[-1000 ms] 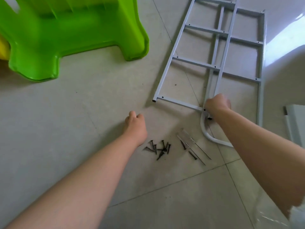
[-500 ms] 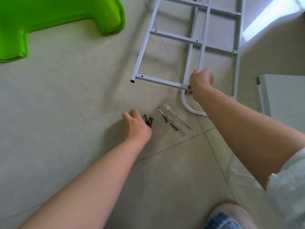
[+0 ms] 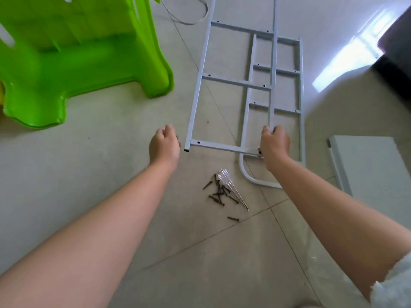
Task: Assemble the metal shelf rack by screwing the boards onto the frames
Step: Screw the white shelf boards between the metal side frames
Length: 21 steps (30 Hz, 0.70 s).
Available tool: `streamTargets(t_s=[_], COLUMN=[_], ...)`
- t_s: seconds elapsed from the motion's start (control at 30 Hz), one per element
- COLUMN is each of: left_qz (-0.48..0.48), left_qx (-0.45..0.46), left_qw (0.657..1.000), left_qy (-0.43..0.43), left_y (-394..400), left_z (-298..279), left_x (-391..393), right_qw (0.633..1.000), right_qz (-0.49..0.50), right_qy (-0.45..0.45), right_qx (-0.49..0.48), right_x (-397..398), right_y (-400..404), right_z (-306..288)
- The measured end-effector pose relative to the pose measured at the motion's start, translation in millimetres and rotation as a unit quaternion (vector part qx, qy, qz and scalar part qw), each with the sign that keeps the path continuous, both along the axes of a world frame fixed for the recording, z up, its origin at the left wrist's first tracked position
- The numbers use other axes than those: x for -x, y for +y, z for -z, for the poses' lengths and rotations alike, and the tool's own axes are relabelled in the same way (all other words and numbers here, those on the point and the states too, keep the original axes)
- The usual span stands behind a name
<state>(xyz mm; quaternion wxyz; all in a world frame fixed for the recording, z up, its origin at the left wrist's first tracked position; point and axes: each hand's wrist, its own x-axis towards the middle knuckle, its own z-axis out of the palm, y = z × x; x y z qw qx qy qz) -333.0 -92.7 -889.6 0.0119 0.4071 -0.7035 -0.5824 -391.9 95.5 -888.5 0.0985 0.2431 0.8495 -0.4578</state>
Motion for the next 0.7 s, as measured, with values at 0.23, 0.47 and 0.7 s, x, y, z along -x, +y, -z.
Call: streamTargets(t_s=[0.23,0.47,0.7], left_qz=[0.237,0.187,0.085], left_qx=[0.302,0.455,0.474], left_qw=[0.923,0.87,0.871], left_qy=[-0.036,-0.033,-0.093], left_y=[6.8,-15.1,-77.9], left_z=[-82.6,-124.9,-108.0], left_x=[45.6,43.7,-10.9], right_qw=[0.993,0.978,0.967], right_qz=[0.007,-0.018,-0.148], right_qy=[0.098,0.199,0.206], right_qx=[0.072,0.057,0.04], right_x=[0.0,6.0,-6.4], right_y=[-5.1,-34.2,-108.3], right_z=[-47.1,-84.8,-82.7])
